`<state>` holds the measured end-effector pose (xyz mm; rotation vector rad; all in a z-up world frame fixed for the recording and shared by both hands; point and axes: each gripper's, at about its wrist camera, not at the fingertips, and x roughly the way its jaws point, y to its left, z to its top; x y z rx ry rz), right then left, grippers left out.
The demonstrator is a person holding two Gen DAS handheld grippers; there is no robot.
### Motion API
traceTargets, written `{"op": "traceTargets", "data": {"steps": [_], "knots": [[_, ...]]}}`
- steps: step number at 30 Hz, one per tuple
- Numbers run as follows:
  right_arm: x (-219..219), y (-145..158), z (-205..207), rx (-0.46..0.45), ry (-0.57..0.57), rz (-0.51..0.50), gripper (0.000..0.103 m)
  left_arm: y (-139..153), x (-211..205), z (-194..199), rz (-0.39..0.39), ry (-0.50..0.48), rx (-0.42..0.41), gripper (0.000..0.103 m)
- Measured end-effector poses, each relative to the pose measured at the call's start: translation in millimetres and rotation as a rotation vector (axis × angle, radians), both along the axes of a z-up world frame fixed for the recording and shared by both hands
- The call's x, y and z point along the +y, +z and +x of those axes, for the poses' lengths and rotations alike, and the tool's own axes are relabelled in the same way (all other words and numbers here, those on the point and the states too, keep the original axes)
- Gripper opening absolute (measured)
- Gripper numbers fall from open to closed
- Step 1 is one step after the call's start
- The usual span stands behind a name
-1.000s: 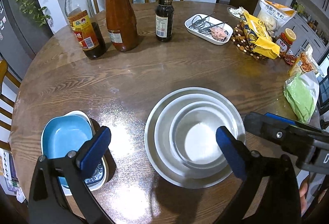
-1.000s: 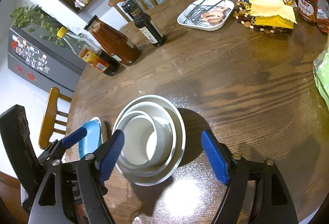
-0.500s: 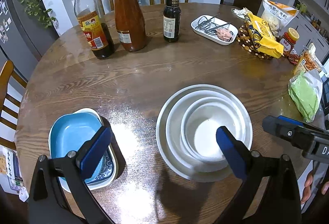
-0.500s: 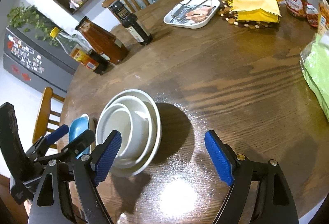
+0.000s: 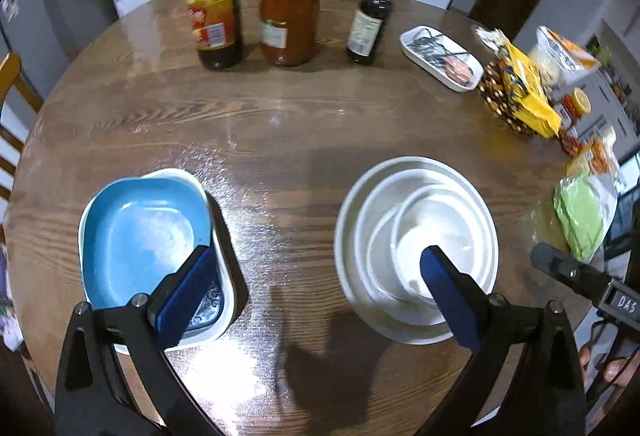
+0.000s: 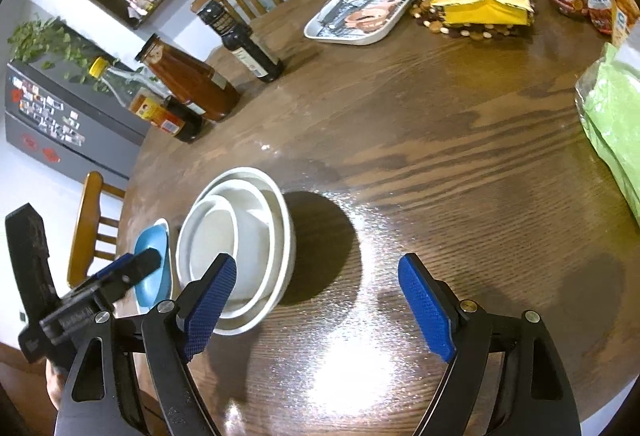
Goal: Organize plates and bowls
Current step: 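Raise the right gripper away from the bowl stack, then grasp the rim of the nested white bowl stack with the right gripper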
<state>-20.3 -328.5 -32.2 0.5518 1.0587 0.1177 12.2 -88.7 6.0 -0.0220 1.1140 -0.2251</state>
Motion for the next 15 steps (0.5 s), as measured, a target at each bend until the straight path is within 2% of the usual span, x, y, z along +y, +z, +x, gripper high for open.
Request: {"op": "traceTargets", "data": {"steps": [3, 9, 15], "knots": [[-5, -4, 0, 0.015, 0.005, 0.014, 0.084, -1, 5, 3, -0.014, 0.015, 0.033, 0.102], [-6, -13, 3, 0.042, 0.028, 0.035, 0.084, -12, 12, 7, 0.038, 0.042, 0.104, 0.102], [-6, -17, 9, 0.056, 0.035, 0.041, 0.084, -17, 15, 13, 0.074, 0.079, 0.107, 0.102]]}}
